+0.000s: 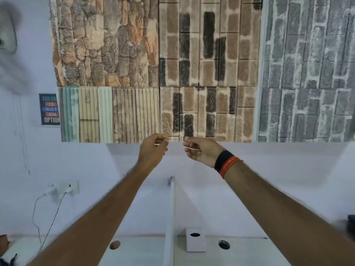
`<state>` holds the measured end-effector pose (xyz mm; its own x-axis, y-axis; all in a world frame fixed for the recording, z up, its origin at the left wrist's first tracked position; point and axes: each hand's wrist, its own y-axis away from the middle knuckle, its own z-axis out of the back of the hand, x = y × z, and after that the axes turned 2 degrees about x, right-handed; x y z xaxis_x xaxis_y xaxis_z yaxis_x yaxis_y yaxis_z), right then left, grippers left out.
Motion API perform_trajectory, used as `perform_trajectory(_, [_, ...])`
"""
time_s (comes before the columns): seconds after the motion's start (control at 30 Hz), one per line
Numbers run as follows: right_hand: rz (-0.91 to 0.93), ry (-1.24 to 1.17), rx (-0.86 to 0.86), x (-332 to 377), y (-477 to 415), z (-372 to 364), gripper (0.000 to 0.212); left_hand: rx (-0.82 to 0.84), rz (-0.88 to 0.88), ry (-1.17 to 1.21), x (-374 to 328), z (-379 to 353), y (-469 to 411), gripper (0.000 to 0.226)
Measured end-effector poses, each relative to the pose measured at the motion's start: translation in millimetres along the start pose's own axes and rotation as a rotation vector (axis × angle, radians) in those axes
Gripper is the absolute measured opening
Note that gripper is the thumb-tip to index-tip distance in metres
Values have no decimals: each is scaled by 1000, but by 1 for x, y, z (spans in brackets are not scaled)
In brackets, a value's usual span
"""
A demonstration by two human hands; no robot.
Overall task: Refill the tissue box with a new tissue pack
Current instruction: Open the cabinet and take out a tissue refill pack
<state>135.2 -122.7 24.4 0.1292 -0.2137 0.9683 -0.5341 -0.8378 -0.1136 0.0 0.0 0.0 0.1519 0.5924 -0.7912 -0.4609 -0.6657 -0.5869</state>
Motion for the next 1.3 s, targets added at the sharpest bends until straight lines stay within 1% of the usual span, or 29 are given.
perform_trajectory(0.07, [-72,-117,-16,-11,-17,-13,14,-66,46,16,13,11,0,14])
perform_trajectory(0.13, [-108,-244,-43,-25,-42,-24,23,-85,85,31,34,21,2,16])
perform_trajectory(0.23, [-122,-444,-80,-45,-81,-43,62,-66,127,79,55,38,-1,17])
perform_trajectory(0.27, [-102,-507,-85,-50,-93,-49,68,-62,142,97,59,44,-2,17])
perform_trajectory(0.3, [-74,-563,-100,-53,-106,-55,69,-52,150,106,63,48,-4,17])
perform_trajectory(0.37, [-8,-606,-153,-55,-124,-66,65,-28,152,102,69,54,-6,17])
perform_trajectory(0.43, [25,-628,-192,-55,-139,-72,67,-9,147,88,74,59,-6,18])
perform_trajectory(0.6, [-18,-619,-216,-61,-140,-74,61,-24,184,116,84,67,5,19])
perform_trajectory(0.67, [-1,-596,-199,-66,-130,-72,49,-38,198,140,86,70,14,20])
perform_trajectory(0.73, [39,-578,-188,-71,-111,-70,29,-10,197,155,83,70,24,20])
perform_trajectory(0.77, [67,-589,-181,-73,-99,-69,27,18,191,158,80,70,29,19])
perform_trajectory(0.87, [147,-655,-142,-78,-53,-67,33,99,149,150,63,64,48,17])
perform_trajectory(0.97, [180,-692,-72,-78,-8,-55,39,138,111,154,40,49,70,15])
perform_trajectory(1.03, [203,-741,-40,-74,21,-42,37,148,98,172,25,34,86,16])
perform_trajectory(1.1, [235,-812,-34,-66,55,-29,34,153,96,190,11,17,102,17])
perform_trajectory(1.3, [364,-945,-52,-38,143,33,38,185,89,216,-29,-38,143,19])
